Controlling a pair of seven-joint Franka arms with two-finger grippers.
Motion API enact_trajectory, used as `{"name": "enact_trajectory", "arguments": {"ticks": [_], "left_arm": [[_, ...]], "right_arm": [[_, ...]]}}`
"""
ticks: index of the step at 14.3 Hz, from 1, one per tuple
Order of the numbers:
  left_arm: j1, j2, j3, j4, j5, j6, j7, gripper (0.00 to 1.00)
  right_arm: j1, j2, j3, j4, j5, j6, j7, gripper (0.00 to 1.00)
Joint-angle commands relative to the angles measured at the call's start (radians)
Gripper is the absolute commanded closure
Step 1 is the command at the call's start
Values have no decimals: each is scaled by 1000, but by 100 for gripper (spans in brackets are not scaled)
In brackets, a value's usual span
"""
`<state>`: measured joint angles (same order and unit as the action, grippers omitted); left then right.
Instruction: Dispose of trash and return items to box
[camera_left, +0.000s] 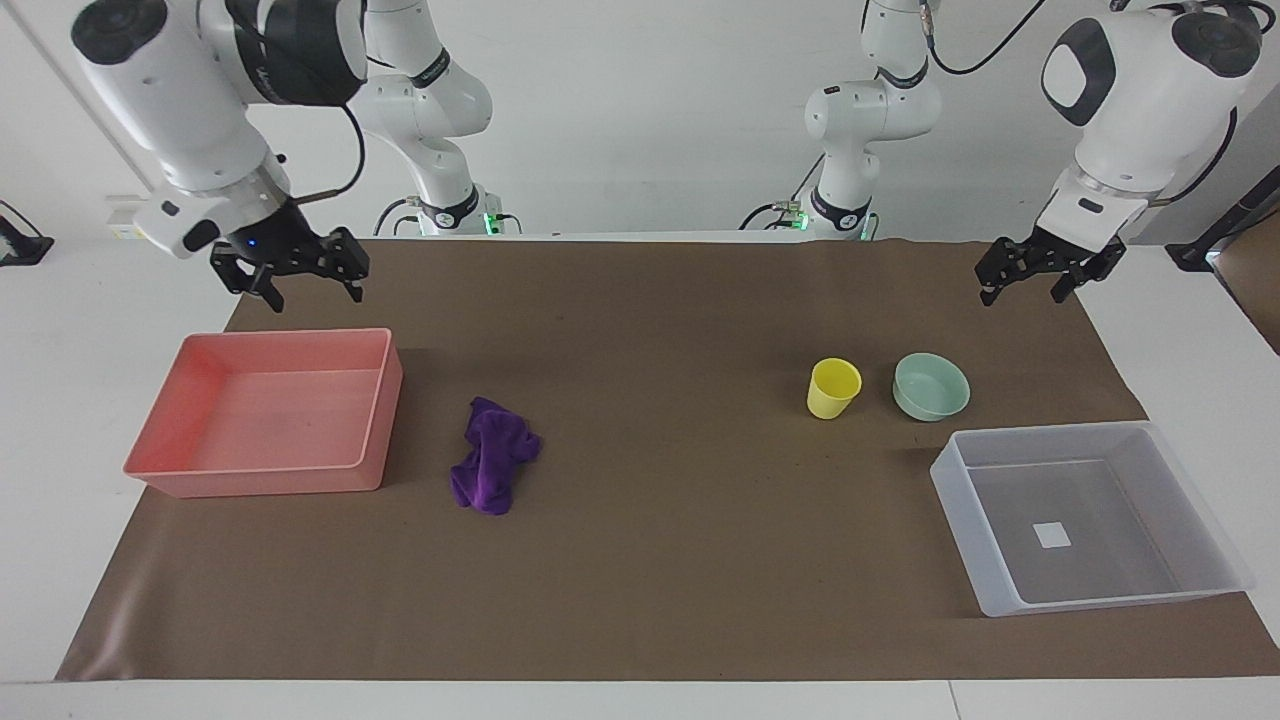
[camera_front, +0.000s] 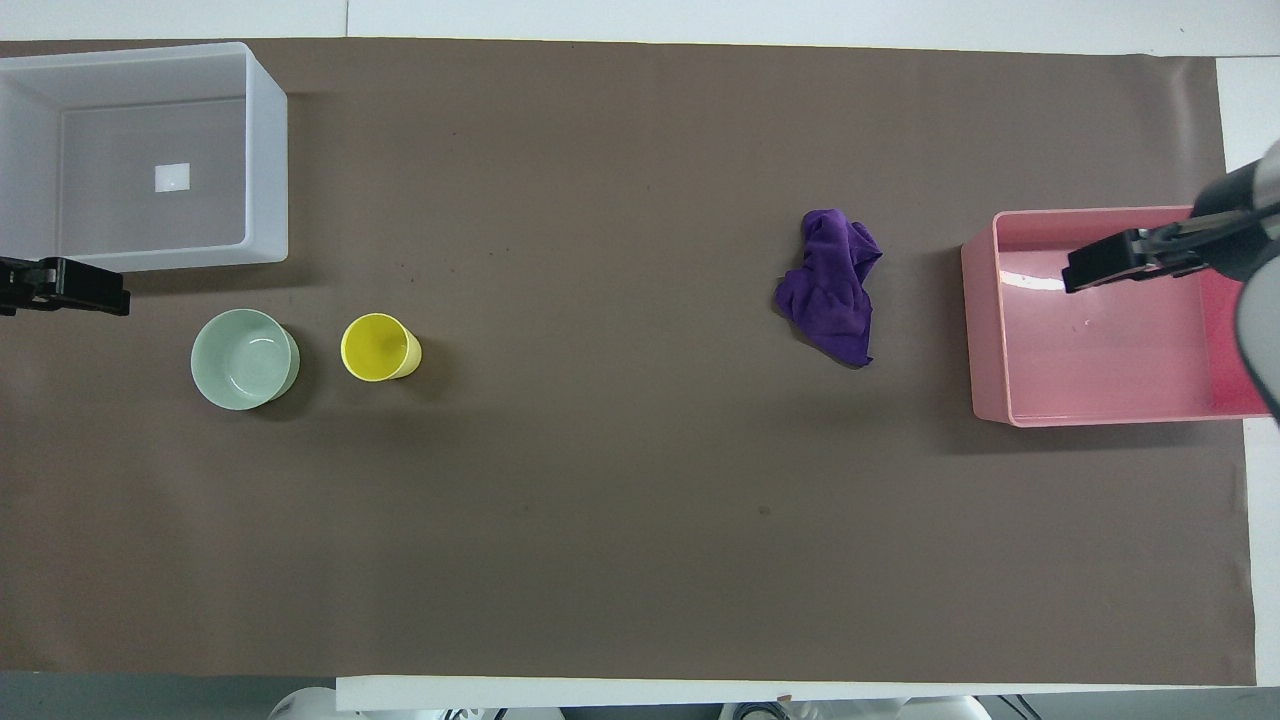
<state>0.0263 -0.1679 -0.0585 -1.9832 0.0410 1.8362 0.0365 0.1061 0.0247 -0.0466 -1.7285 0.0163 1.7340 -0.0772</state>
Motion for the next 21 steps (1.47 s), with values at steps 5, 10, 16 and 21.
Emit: {"name": "enact_trajectory", "arguments": {"ticks": [5, 10, 16, 21], "left_arm": [[27, -3, -1, -357, 10, 385, -92, 0], [26, 110, -1, -462, 10, 607, -181, 91], [27, 122, 0, -456, 10, 601, -164, 100], [20, 13, -1, -349, 11, 312, -159, 100]], "right_arm": [[135, 165, 2, -192, 5, 454, 186, 0], [156, 280, 4, -218, 5, 559, 188, 6], [161, 288, 5, -221, 8, 558, 183, 80], [150, 232, 4, -206, 8, 514, 174, 100]]}}
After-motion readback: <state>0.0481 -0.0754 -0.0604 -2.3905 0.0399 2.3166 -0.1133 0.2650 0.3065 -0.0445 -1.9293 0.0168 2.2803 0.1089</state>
